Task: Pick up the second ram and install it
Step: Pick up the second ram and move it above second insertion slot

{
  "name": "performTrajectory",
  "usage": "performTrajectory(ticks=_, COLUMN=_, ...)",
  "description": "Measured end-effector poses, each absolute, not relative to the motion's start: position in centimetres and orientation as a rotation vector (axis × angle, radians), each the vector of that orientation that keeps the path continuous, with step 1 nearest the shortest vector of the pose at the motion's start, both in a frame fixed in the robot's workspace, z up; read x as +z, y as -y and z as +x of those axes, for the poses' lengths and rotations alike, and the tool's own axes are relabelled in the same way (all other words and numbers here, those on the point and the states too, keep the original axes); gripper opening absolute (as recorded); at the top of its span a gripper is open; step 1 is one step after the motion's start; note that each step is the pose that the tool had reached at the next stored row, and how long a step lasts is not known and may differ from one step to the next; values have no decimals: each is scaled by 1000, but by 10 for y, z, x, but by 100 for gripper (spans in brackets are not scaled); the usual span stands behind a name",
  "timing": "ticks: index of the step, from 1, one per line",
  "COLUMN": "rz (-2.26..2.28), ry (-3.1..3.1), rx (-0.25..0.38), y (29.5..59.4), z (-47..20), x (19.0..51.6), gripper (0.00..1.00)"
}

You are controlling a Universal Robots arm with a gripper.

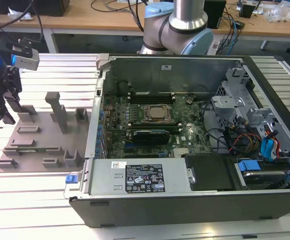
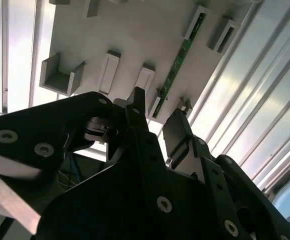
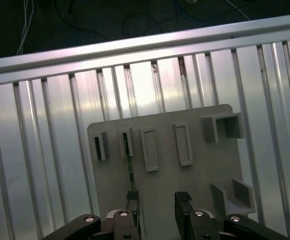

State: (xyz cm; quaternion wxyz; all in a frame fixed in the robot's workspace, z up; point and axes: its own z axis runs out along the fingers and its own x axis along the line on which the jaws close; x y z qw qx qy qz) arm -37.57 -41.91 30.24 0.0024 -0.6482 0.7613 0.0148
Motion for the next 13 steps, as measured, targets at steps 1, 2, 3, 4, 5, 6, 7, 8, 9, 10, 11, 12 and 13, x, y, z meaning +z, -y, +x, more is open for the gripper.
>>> performTrajectory(ticks=1, rz=-2033, ry=-2388, rx=46, y=419, z=-376, x=301, gripper=42)
performTrajectory(ticks=2, rz=-2033, ry=-2388, rx=46, y=419, z=-376, x=300, gripper=42)
performTrajectory(ticks=3, rz=-2033, ry=-2388, rx=46, y=419, z=-376, x=300, gripper=42)
performTrajectory(ticks=4, rz=-2033, ry=-2388, rx=46, y=419, z=-376, x=298, gripper=42)
performTrajectory(ticks=5, rz=-2033, ry=-2388, rx=46, y=419, z=-376, x=297, gripper=42)
performTrajectory(ticks=6, rz=-2033, ry=-2388, rx=46, y=419, z=-376, x=295, gripper=42)
performTrajectory(ticks=7, rz=-2033, ry=-2388, rx=46, y=419, z=-376, x=294, gripper=42)
performTrajectory(ticks=8, rz=-2033, ry=-2388, rx=46, y=419, z=-376, x=294, gripper=42)
performTrajectory(ticks=9, rz=-2033, ry=-2388, rx=46, y=419, z=-376, x=293, gripper=42)
performTrajectory(ticks=10, rz=-2033, ry=-2388, rx=46, y=419, z=-376, x=292, gripper=42)
performTrajectory(ticks=11, rz=-2033, ry=-2388, rx=46, y=419, z=-376, x=290, gripper=42)
performTrajectory(ticks=12, rz=-2033, ry=-2388, rx=46, y=419, z=-376, x=289, gripper=42)
performTrajectory(ticks=13, rz=-2033, ry=-2388, rx=46, y=419, z=-376, x=289, gripper=42)
